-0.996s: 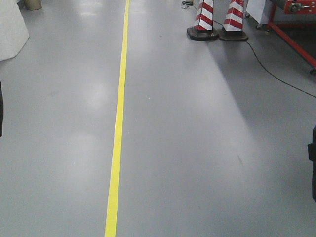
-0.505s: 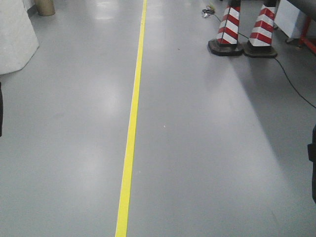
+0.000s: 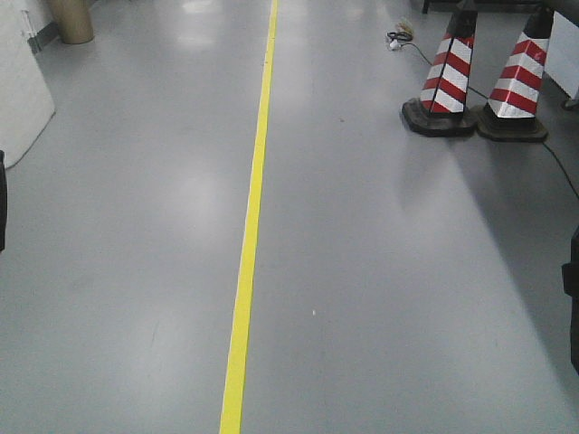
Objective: Move and align brake pads A on conveyor
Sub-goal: 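Drive along the yellow floor line past the striped cones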
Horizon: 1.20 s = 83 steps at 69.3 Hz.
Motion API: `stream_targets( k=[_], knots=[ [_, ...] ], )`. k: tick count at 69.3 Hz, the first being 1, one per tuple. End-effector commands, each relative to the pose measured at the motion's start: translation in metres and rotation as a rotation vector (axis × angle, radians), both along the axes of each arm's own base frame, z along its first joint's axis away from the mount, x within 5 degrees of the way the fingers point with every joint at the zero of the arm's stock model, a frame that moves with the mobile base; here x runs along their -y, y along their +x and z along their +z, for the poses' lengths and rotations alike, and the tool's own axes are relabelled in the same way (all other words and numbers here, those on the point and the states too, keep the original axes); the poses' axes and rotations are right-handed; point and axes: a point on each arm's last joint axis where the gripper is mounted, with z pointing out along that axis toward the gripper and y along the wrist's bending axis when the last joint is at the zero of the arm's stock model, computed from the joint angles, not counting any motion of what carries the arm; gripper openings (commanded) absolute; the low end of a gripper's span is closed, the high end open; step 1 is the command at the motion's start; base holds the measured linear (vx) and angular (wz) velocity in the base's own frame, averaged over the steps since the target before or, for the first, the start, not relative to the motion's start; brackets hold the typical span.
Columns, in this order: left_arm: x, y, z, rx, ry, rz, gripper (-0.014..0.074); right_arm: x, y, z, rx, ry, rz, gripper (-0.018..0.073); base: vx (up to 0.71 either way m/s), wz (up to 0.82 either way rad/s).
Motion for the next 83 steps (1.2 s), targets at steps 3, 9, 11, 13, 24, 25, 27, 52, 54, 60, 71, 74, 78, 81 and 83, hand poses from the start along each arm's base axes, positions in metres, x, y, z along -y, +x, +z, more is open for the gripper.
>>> stream_targets(
  k=[3, 9, 11, 13, 24, 25, 27, 52, 54, 60, 71, 74, 78, 81, 83],
  knots=[
    [0.0012, 0.0005, 0.0164, 0.110, -0.053, -0.004, -0.0006, -0.0001, 0.0016, 0.0138, 0.100, 0.020, 0.002, -0.0008, 0.85, -0.06],
    [0.0013, 0.0008, 0.0162, 0.109, -0.052, -0.004, -0.0006, -0.0001, 0.0017, 0.0139, 0.102, 0.021, 0.002, -0.0008, 0.85, -0.04],
    [0.0013, 0.0008, 0.0161, 0.108, -0.052, -0.004, -0.0006, -0.0001, 0.0017, 0.0139, 0.102, 0.021, 0.002, -0.0008, 0.85, -0.03],
    [0.0013, 0.0008, 0.0161, 0.108, -0.052, -0.004, -0.0006, -0.0001, 0.0017, 0.0139, 0.102, 0.021, 0.002, -0.0008, 0.85, -0.03],
    [0.0013, 0.0008, 0.0163, 0.109, -0.052, -0.004, -0.0006, 0.0000, 0.0017, 0.0140, 0.103, 0.020, 0.001, -0.0008, 0.84, 0.00],
    [0.0013, 0.0008, 0.0163, 0.109, -0.052, -0.004, -0.0006, 0.0000, 0.0017, 0.0140, 0.103, 0.020, 0.001, -0.0008, 0.83, 0.00],
    [0.0013, 0.0008, 0.0163, 0.109, -0.052, -0.004, -0.0006, 0.0000, 0.0017, 0.0140, 0.103, 0.020, 0.001, -0.0008, 0.83, 0.01],
    [0.0012, 0.0005, 0.0163, 0.109, -0.052, -0.004, -0.0006, -0.0001, 0.0016, 0.0138, 0.100, 0.020, 0.002, -0.0008, 0.82, -0.01],
    [0.0012, 0.0006, 0.0164, 0.110, -0.053, -0.004, -0.0006, -0.0001, 0.0016, 0.0138, 0.100, 0.020, 0.002, -0.0008, 0.81, -0.01],
    [0.0012, 0.0006, 0.0164, 0.110, -0.053, -0.004, -0.0006, -0.0001, 0.0017, 0.0139, 0.101, 0.021, 0.002, -0.0008, 0.80, -0.03],
    [0.0011, 0.0002, 0.0165, 0.111, -0.053, -0.004, -0.0006, -0.0001, 0.0016, 0.0139, 0.101, 0.021, 0.002, -0.0008, 0.79, -0.06],
    [0.0011, 0.0005, 0.0164, 0.110, -0.052, -0.004, -0.0006, -0.0001, 0.0017, 0.0139, 0.102, 0.021, 0.002, -0.0008, 0.77, -0.09],
    [0.0012, 0.0005, 0.0164, 0.110, -0.052, -0.004, -0.0006, -0.0001, 0.0016, 0.0138, 0.101, 0.021, 0.002, -0.0008, 0.77, -0.10],
    [0.0012, 0.0005, 0.0164, 0.110, -0.052, -0.004, -0.0006, -0.0001, 0.0017, 0.0139, 0.102, 0.021, 0.002, -0.0008, 0.76, -0.11],
    [0.0012, 0.0005, 0.0164, 0.110, -0.052, -0.004, -0.0006, -0.0001, 0.0017, 0.0139, 0.102, 0.021, 0.002, -0.0008, 0.75, -0.13]
  ],
)
